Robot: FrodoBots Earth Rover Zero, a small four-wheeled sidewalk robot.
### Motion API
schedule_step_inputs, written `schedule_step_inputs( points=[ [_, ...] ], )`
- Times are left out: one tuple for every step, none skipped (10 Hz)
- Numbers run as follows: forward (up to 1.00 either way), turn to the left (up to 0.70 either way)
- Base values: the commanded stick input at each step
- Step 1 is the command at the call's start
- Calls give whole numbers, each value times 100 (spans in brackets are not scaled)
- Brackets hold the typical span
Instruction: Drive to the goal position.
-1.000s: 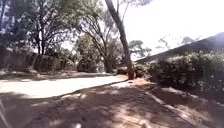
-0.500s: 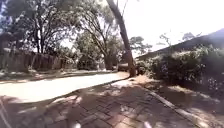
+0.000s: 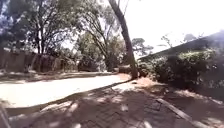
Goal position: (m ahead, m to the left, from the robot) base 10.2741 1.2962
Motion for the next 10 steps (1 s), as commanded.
schedule_step_inputs(
  points=[
    [70, 0],
    [70, 0],
    [70, 0],
    [70, 0],
    [70, 0],
    [70, 0],
    [70, 0],
    [70, 0],
    [70, 0],
    [70, 0]
  ],
)
